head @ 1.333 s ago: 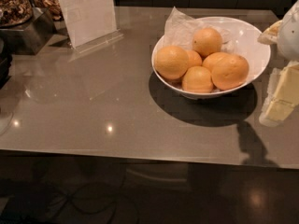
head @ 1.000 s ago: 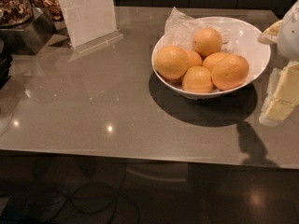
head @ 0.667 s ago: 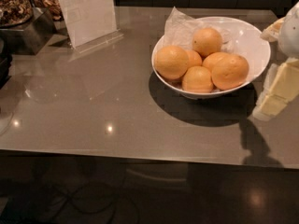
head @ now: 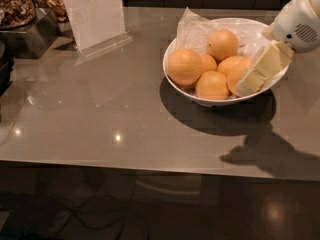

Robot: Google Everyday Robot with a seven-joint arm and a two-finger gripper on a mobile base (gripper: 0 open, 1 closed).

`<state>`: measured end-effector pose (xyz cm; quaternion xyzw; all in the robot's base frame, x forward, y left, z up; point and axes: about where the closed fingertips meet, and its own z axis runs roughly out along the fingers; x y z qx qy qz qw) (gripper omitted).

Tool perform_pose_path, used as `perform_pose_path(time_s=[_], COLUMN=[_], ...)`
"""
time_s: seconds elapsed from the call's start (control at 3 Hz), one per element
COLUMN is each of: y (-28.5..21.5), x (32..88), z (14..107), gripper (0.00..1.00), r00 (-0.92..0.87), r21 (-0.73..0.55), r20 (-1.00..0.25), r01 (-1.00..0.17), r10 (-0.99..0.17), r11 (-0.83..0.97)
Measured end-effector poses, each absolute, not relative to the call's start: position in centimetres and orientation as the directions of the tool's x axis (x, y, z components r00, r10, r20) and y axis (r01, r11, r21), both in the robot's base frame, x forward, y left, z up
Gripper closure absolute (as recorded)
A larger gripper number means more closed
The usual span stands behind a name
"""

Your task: Pick orange from white bowl

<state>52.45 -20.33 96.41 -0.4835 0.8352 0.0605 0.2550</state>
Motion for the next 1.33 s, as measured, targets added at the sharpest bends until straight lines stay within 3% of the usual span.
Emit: perform_pose_path(time_s=[1.33], y=[-20.8], x=[54.1], z=[92.5], gripper=[0.0], r00=[-0.515], r21=[-0.082], r20=[-0.533], r01=[-0.758], r10=[-0.671], r11=[0.647])
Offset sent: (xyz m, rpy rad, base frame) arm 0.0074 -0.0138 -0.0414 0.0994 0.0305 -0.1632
